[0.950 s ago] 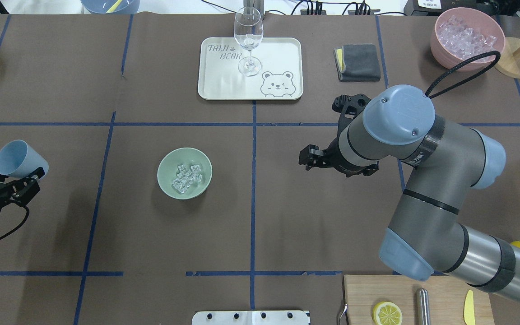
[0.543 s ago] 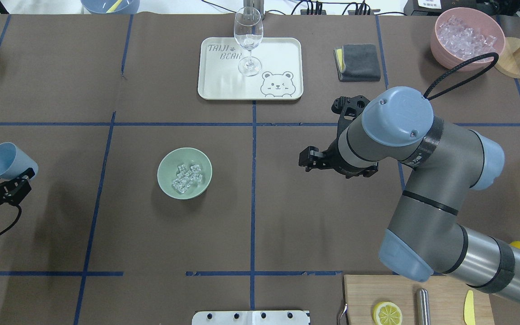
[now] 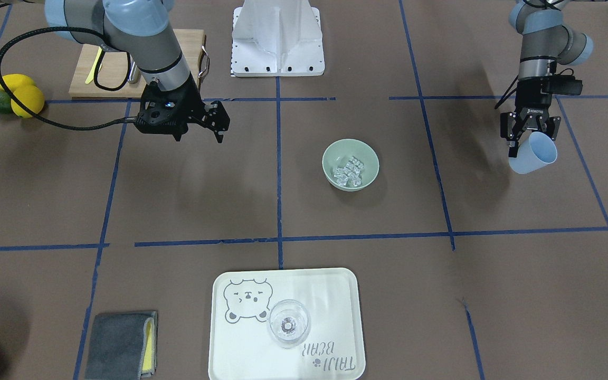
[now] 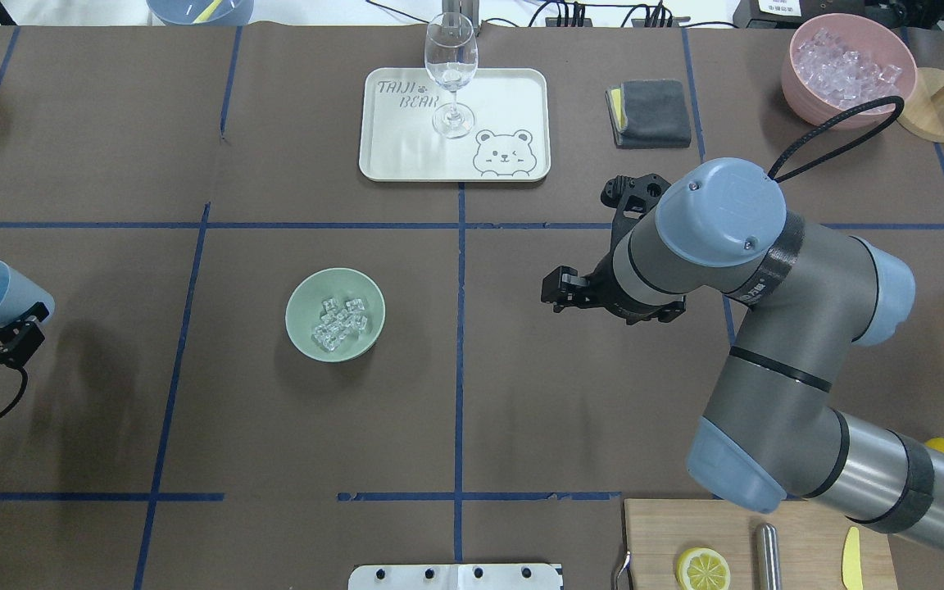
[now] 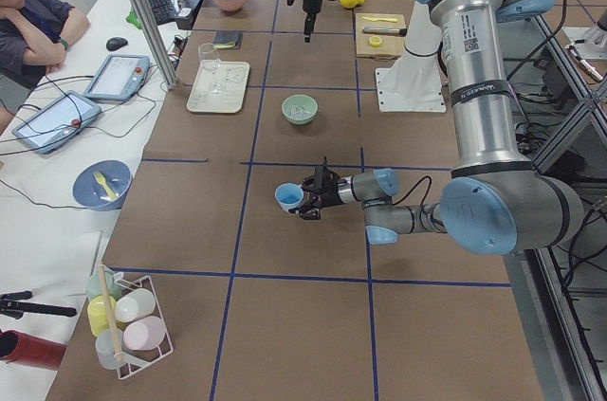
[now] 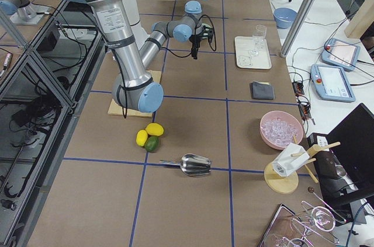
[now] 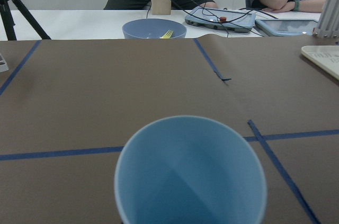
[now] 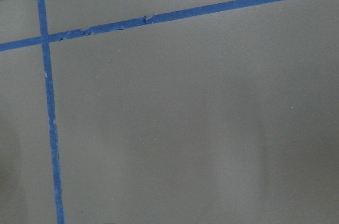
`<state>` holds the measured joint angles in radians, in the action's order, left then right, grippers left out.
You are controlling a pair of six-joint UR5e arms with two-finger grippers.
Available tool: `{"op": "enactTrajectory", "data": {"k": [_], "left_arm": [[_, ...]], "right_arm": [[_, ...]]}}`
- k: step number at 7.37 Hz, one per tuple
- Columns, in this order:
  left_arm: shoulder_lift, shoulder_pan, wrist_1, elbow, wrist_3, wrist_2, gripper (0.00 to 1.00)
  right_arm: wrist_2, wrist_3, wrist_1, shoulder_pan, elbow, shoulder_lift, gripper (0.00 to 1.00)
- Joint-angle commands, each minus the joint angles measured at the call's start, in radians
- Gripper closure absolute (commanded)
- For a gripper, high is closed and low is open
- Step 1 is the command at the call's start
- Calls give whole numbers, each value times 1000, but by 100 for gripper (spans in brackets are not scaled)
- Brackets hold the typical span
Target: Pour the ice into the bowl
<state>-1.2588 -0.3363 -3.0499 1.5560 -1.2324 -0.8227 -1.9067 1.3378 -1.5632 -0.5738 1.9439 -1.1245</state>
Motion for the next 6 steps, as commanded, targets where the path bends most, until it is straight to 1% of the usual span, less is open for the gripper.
{"op": "enactTrajectory", "data": {"k": [1, 2, 5, 6], "left_arm": [[-46, 6, 11, -51, -5, 72, 100], [-68, 8, 13, -80, -5, 73, 100], [-70, 10, 46, -80, 1, 71, 100], [-70, 10, 46, -80, 5, 70, 78]], "right_arm": [[0, 0, 0, 0, 0, 0, 0], [0, 0, 0, 0, 1, 0, 0], [0, 0, 0, 0, 1, 0, 0], [2, 1, 0, 0, 1, 0, 0]]}}
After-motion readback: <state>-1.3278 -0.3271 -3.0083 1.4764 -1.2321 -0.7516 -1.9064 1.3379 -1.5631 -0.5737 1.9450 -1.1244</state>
